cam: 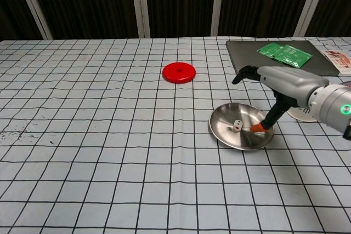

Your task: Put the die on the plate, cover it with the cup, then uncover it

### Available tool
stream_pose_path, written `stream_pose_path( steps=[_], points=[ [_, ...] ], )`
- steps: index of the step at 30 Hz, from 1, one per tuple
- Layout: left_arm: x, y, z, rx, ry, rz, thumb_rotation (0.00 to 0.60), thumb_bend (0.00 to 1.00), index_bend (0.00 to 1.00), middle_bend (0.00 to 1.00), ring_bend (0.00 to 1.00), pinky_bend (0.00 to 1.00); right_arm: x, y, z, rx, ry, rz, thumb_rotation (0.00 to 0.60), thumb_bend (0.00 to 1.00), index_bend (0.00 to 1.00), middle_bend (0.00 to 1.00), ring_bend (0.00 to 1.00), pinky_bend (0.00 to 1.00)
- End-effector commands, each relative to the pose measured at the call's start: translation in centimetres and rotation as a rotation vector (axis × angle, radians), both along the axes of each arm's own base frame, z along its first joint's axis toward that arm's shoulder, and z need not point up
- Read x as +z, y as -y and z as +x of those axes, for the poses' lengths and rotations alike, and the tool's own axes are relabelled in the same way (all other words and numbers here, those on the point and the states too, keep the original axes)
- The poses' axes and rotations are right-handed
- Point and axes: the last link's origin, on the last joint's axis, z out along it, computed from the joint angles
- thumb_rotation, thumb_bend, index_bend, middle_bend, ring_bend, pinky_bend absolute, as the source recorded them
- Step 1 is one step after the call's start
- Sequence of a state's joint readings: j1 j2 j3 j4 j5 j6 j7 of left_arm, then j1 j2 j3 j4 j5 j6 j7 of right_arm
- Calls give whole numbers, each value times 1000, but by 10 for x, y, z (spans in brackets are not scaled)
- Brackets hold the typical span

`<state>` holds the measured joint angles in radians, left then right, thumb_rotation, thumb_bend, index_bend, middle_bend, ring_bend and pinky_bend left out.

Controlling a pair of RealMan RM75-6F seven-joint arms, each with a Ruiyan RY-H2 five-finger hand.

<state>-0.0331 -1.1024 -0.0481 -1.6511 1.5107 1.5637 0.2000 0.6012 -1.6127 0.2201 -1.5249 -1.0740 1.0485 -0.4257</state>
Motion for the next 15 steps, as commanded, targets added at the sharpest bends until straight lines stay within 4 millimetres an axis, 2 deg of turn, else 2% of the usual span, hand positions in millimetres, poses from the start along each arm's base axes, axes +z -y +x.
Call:
stream_pose_path(
  steps=[1, 5, 8, 12, 15],
  points=[
    [-1, 0, 0, -1, 0, -2, 600, 230, 253, 0, 0, 128, 26, 8, 1, 9, 17, -77, 600, 119, 184, 19, 2, 0],
    [-1, 1, 1, 1, 0, -4, 600, 230, 254, 0, 0, 128, 51, 18, -9, -14, 42, -148, 600, 118, 184, 19, 16, 0],
    [-2, 0, 1, 1, -1, -7, 600, 230, 254, 0, 0, 128, 61, 23, -19, -33, 38, -171, 600, 118, 197, 32, 29, 0],
    [-3, 0, 1, 2, -4, -10, 600, 230, 255, 0, 0, 128, 65, 24, -42, -86, -4, -143, 600, 118, 215, 61, 62, 0],
    [-3, 0, 1, 6, -6, -8, 600, 230, 256, 0, 0, 128, 64, 23, -50, -102, -16, -117, 600, 118, 228, 75, 76, 0]
  ],
)
